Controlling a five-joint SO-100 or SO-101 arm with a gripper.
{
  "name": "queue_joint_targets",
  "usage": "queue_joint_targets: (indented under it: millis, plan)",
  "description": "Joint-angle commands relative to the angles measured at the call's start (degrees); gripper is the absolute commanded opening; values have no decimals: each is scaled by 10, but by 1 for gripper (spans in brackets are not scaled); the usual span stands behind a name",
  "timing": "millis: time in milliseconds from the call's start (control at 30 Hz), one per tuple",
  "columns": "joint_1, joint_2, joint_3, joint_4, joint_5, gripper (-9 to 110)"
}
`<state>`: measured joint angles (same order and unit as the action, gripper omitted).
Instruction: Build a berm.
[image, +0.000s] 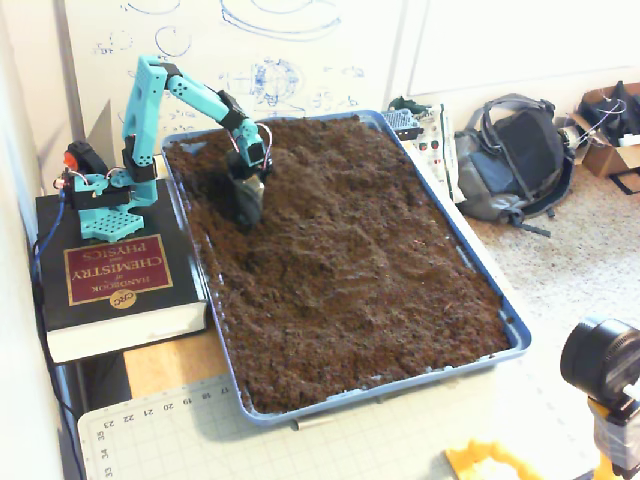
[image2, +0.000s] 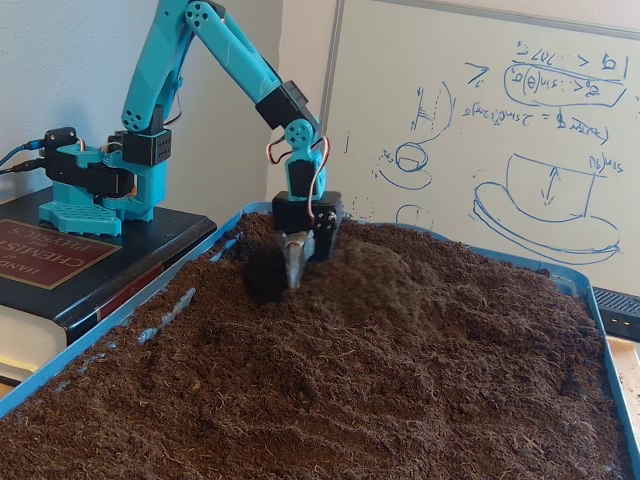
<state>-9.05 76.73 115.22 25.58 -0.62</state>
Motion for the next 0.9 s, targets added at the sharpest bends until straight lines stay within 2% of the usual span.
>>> queue_joint_targets:
  millis: [0, 167, 533, 733, 867]
  plan:
    - [-7, 134, -311, -76, 10, 0]
    - [-6, 119, -289, -76, 9, 0]
    - [26, 78, -97, -84, 2, 1]
    - [52, 167, -179, -85, -1, 1]
    - [56, 105, -289, -86, -2, 1]
